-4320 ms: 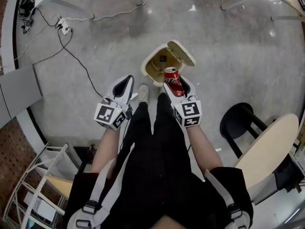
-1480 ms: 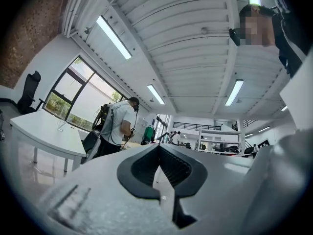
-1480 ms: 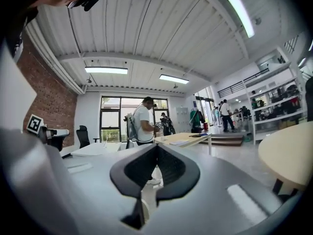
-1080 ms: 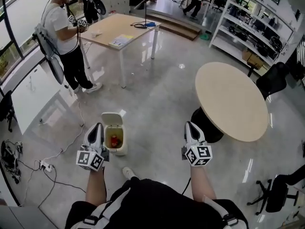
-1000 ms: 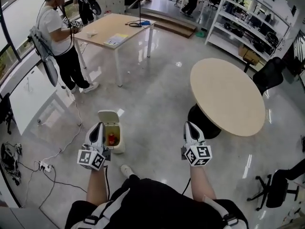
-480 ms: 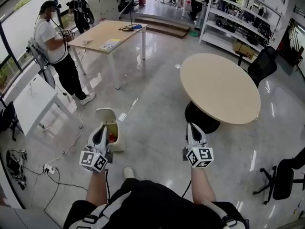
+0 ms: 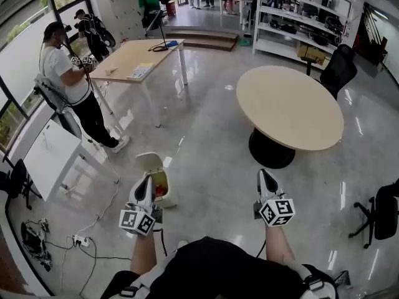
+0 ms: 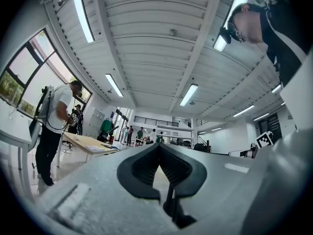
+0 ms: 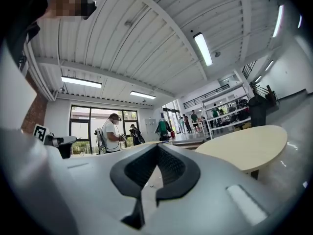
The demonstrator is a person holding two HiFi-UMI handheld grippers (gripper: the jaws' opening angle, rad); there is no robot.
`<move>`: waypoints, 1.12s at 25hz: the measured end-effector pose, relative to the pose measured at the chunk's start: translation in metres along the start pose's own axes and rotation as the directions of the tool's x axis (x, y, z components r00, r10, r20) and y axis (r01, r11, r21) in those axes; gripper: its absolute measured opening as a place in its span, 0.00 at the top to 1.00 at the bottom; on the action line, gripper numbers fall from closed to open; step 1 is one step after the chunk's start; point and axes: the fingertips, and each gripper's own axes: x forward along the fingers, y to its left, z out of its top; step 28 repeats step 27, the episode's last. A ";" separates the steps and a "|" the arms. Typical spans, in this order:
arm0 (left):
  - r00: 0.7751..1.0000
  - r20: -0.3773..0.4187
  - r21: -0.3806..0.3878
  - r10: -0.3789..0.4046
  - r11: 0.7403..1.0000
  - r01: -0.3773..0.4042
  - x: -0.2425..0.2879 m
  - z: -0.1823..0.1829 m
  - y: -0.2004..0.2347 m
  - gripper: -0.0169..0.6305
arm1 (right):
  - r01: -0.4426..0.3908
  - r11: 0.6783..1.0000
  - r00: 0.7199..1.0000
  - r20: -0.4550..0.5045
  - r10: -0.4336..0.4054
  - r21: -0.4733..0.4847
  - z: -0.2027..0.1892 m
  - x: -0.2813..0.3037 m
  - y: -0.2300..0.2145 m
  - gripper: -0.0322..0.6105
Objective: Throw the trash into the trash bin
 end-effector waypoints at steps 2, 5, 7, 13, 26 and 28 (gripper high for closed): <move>1.000 -0.007 0.009 0.026 1.000 -0.026 -0.011 0.003 0.018 0.97 | -0.005 1.000 1.000 0.008 0.005 -0.018 -0.001 0.006 0.012 0.94; 0.998 -0.013 0.013 0.055 0.998 -0.055 -0.022 0.005 0.041 0.97 | -0.010 1.000 1.000 0.019 0.010 -0.030 -0.002 0.017 0.030 0.94; 0.999 -0.008 0.010 0.051 0.999 -0.051 -0.024 0.005 0.050 0.97 | -0.006 0.999 1.000 0.025 0.006 -0.033 -0.003 0.022 0.040 0.94; 1.000 0.018 0.015 0.023 1.000 -0.023 -0.018 0.016 0.067 0.97 | 0.005 0.999 0.999 0.049 -0.003 -0.032 -0.003 0.036 0.059 0.94; 0.999 0.021 0.001 0.041 0.999 -0.041 -0.029 0.013 0.088 0.97 | -0.017 0.999 1.000 0.014 0.018 -0.048 -0.017 0.047 0.086 0.94; 0.999 0.018 0.002 0.045 0.999 -0.045 -0.029 0.012 0.088 0.97 | -0.022 0.999 1.000 0.009 0.022 -0.049 -0.018 0.048 0.087 0.94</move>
